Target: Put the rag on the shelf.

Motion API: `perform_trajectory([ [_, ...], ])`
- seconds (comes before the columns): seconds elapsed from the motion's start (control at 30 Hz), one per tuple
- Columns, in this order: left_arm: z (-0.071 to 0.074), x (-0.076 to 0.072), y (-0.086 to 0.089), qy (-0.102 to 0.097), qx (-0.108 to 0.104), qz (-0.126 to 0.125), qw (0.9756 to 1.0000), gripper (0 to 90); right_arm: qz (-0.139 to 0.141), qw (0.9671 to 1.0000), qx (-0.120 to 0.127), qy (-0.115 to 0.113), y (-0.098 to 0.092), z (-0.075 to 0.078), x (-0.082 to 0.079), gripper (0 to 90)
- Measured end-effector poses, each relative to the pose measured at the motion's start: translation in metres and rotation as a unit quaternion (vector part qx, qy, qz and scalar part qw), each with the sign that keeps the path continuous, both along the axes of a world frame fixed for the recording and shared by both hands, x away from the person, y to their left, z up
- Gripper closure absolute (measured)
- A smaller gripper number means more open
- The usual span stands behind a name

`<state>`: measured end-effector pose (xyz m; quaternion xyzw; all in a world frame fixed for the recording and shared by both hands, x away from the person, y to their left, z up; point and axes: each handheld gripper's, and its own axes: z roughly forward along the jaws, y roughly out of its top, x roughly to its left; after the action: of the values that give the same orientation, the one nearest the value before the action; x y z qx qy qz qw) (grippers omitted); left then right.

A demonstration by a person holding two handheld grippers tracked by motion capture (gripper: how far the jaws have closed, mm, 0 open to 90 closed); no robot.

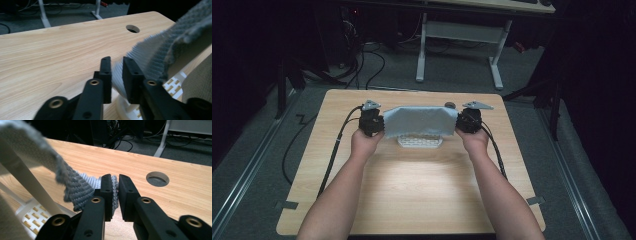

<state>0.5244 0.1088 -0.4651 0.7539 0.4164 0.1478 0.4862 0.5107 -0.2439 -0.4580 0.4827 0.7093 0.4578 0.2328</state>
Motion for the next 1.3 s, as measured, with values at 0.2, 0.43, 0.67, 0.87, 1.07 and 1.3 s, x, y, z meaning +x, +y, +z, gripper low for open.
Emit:
perform_trajectory([
  [0.2,0.01,-0.005,0.01,-0.014,-0.003,0.034,0.9993,60.5,-0.014,0.9998,-0.003,-0.015,-0.006,0.01,-0.005,72.2],
  [0.43,0.012,-0.013,0.033,-0.011,-0.007,0.061,0.9981,56.3,-0.021,0.9994,-0.017,-0.021,-0.013,0.02,-0.013,68.4],
  [0.67,0.015,-0.03,0.055,-0.027,0.0,0.082,0.9962,51.3,-0.019,0.9984,-0.033,-0.042,-0.019,0.029,-0.027,69.3],
  [0.87,0.019,-0.043,0.066,-0.037,0.014,0.093,0.9948,47.1,-0.017,0.9983,-0.04,-0.039,-0.027,0.03,-0.042,69.6],
  [1.07,0.019,-0.064,0.077,-0.041,0.016,0.093,0.9946,43.4,-0.02,0.9977,-0.043,-0.049,-0.034,0.033,-0.062,69.0],
  [1.3,0.014,-0.091,0.082,-0.039,0.031,0.082,0.9953,40.9,-0.016,0.997,-0.034,-0.068,-0.038,0.035,-0.09,67.3],
])
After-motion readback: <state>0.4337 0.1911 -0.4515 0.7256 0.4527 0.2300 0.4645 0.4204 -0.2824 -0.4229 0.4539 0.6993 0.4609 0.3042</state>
